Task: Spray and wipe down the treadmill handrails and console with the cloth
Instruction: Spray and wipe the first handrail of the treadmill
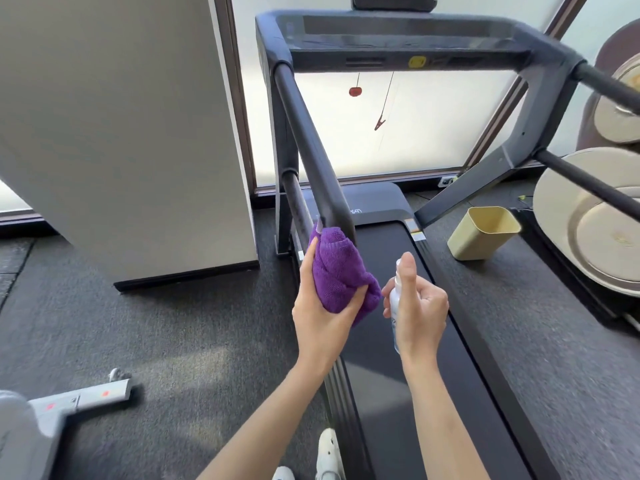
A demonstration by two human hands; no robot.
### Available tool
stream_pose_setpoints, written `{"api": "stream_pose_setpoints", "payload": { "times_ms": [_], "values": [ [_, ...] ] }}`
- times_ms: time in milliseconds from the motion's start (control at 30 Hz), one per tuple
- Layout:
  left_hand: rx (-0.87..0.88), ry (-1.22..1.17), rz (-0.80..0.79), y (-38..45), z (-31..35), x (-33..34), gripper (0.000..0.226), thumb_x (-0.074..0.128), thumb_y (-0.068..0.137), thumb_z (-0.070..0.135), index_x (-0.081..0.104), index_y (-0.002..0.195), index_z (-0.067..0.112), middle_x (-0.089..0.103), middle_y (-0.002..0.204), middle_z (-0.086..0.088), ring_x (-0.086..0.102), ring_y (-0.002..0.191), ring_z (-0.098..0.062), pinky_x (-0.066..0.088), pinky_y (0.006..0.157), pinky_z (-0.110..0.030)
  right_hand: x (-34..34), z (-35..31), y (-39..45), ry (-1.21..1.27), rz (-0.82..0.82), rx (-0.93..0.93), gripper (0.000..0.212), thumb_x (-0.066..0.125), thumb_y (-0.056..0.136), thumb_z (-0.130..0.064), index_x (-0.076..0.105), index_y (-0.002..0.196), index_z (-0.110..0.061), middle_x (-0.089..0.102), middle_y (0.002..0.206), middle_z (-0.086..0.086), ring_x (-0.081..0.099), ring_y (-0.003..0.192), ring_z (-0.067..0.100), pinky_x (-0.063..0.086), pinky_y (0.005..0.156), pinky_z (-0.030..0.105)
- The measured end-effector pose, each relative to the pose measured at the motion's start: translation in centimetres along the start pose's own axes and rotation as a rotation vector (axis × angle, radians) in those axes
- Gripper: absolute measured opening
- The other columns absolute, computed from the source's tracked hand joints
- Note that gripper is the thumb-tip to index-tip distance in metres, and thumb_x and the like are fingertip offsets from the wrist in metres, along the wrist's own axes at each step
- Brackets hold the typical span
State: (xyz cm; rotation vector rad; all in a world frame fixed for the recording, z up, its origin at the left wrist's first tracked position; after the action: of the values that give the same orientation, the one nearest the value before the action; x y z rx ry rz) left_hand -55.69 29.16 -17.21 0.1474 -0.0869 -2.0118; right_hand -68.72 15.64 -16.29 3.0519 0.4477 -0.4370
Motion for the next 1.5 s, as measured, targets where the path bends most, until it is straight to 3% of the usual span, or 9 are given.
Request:
{"api": "stream_pose_setpoints", "payload": {
  "times_ms": [167,267,367,600,767,967,1233,1367,1500],
  "values": [
    [0.035,-0.149,0.124,3.2,6.1,-0.1,0.085,0.079,0.081,0.031,0.029,0.15,0.036,0.035,0.152,0.02,0.037,0.137,0.0,0.03,0.116,-0.03,0.5,-0.3,0.1,0.003,-0.023,0.019,0.08,0.037,0.074,-0.085,0.056,0.051,-0.011,0.053,0.043,0.0,0.052,0.046,0.017,0.054,0.078,0.051],
    [-0.206,-0.113,0.057,9.4,6.0,0.5,0.095,0.083,0.071,0.039,0.029,0.148,0.044,0.046,0.142,0.013,0.053,0.124,-0.015,0.042,0.107,-0.036,1.0,-1.4,1.1,0.017,-0.029,-0.014,0.08,0.038,0.074,-0.084,0.056,0.05,-0.01,0.053,0.043,0.0,0.05,0.04,0.012,0.053,0.075,0.049],
    [-0.39,-0.225,-0.044,13.5,4.8,1.2,0.098,0.084,0.068,0.025,0.03,0.148,0.04,0.051,0.136,0.002,0.062,0.107,-0.025,0.056,0.084,-0.039,1.9,-2.7,2.7,0.029,-0.052,-0.034,0.076,0.038,0.073,-0.085,0.056,0.047,-0.015,0.054,0.044,-0.001,0.049,0.039,0.011,0.052,0.074,0.047],
    [-0.345,-0.205,-0.046,18.8,4.9,1.3,0.092,0.08,0.075,0.014,0.029,0.15,0.03,0.049,0.139,-0.002,0.06,0.11,-0.023,0.053,0.09,-0.035,6.4,-6.7,8.4,0.043,-0.141,-0.12,0.078,0.037,0.073,-0.087,0.056,0.045,-0.016,0.054,0.044,-0.002,0.052,0.044,0.014,0.055,0.08,0.05],
    [-0.324,-0.169,0.0,23.1,4.8,1.1,0.091,0.081,0.073,0.011,0.034,0.149,0.029,0.053,0.134,-0.003,0.065,0.101,-0.021,0.055,0.074,-0.027,10.2,-8.5,12.6,0.082,-0.227,-0.146,0.076,0.039,0.074,-0.088,0.054,0.041,-0.021,0.056,0.046,-0.001,0.052,0.051,0.021,0.055,0.078,0.056],
    [-0.355,-0.155,0.013,28.3,3.6,1.3,0.088,0.08,0.073,0.009,0.036,0.147,0.027,0.058,0.128,-0.006,0.066,0.097,-0.023,0.057,0.084,-0.035,13.5,-9.5,17.0,0.064,-0.26,-0.148,0.078,0.039,0.071,-0.091,0.056,0.045,-0.019,0.052,0.043,-0.003,0.051,0.051,0.022,0.047,0.072,0.043],
    [-0.415,-0.211,-0.05,36.4,2.9,2.4,0.106,0.077,0.056,0.016,0.028,0.149,0.029,0.055,0.131,-0.01,0.064,0.102,-0.028,0.055,0.078,-0.035,17.7,-11.0,21.3,0.092,-0.224,-0.123,0.075,0.04,0.072,-0.089,0.054,0.04,-0.024,0.051,0.042,-0.004,0.052,0.05,0.022,0.05,0.072,0.049],
    [-0.362,-0.162,-0.068,38.9,3.1,2.5,0.094,0.076,0.073,0.01,0.027,0.15,0.033,0.05,0.135,-0.008,0.062,0.106,-0.028,0.054,0.072,-0.031,19.3,-12.3,21.9,0.085,-0.21,-0.135,0.074,0.039,0.072,-0.089,0.055,0.041,-0.024,0.056,0.045,-0.002,0.055,0.05,0.022,0.054,0.072,0.051],
    [-0.312,-0.078,-0.116,38.1,3.7,2.5,0.103,0.086,0.064,0.036,0.027,0.149,0.039,0.044,0.142,-0.002,0.057,0.116,-0.025,0.052,0.094,-0.038,19.3,-12.3,21.3,0.104,-0.203,-0.127,0.075,0.039,0.072,-0.088,0.056,0.043,-0.022,0.054,0.044,-0.002,0.054,0.047,0.019,0.055,0.073,0.05]
  ]
}}
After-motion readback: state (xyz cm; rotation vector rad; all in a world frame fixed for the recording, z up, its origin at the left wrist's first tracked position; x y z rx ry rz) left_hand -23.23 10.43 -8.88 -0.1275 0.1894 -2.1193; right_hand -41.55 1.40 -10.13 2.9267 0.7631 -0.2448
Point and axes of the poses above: each hand's wrist, its own y-axis towards the middle knuckle, its own x-axis out of the palm, z = x × y, the point moved 10 cm from there along y, towards the middle knuckle
